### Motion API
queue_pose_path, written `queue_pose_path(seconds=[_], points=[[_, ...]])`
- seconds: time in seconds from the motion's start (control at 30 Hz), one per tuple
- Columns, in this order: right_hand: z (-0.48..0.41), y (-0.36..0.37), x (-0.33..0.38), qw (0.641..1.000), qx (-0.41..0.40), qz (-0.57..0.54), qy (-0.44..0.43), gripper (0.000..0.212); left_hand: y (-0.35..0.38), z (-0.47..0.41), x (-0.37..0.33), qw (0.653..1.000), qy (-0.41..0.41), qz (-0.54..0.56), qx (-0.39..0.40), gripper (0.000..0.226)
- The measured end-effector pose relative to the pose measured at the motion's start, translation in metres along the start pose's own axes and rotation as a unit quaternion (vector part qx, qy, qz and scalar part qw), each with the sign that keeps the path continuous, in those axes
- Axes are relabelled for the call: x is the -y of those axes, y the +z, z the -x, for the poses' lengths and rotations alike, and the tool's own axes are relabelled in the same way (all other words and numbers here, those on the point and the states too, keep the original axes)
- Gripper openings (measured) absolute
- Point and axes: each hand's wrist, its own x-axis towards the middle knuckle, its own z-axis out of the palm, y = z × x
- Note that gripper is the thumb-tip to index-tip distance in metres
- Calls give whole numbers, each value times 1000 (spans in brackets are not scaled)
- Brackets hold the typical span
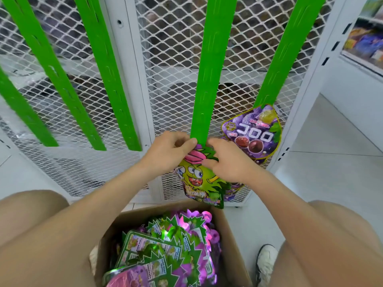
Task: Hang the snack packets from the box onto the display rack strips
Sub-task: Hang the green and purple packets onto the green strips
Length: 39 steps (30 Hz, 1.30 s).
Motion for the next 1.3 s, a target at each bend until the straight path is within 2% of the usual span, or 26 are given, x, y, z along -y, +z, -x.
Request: queue_pose_path(seconds=[0.07, 0.13, 0.2, 0.33, 0.47, 0.53, 0.63, 0.73, 0.87, 0.97, 1.07, 1.2, 1.3], points=[[9, -1, -1, 996, 74, 21, -37, 36, -9, 9, 8, 999, 11, -13, 30, 40], [23, 2, -2, 988, 140, 40, -50, 6, -16, 18, 18, 998, 19, -17, 52, 37], [38, 13, -3, 981, 183, 41, -55, 17, -18, 30, 26, 997, 7, -21, 77, 32], [60, 33, 2, 971, 229, -29, -64, 13, -14, 58, 37, 987, -38, -28, 154, 32], [70, 46, 10, 970, 202, -123, -48, 18, -8, 79, 46, 980, -80, 36, 177, 31], [74, 51, 13, 971, 159, -176, -29, 28, -6, 87, 48, 980, -82, 73, 166, 33], [75, 53, 19, 987, 48, -144, -53, 37, -7, 88, 44, 974, -120, 136, 136, 27], [74, 53, 21, 989, -21, -131, -64, 39, -12, 82, 34, 975, -108, 154, 121, 23], [73, 53, 16, 991, -56, -90, -86, 39, -14, 74, 37, 975, -104, 150, 129, 28], [71, 53, 10, 989, -66, -104, -85, 33, -11, 72, 37, 970, -121, 154, 146, 11], [70, 54, 8, 986, -72, -137, -56, 32, -8, 69, 31, 967, -142, 150, 151, 26], [70, 51, 9, 987, -106, -115, -42, 29, -6, 73, 19, 967, -131, 150, 158, 40], [69, 50, 13, 986, -118, -113, -26, 31, -5, 74, 13, 959, -141, 190, 157, 43]])
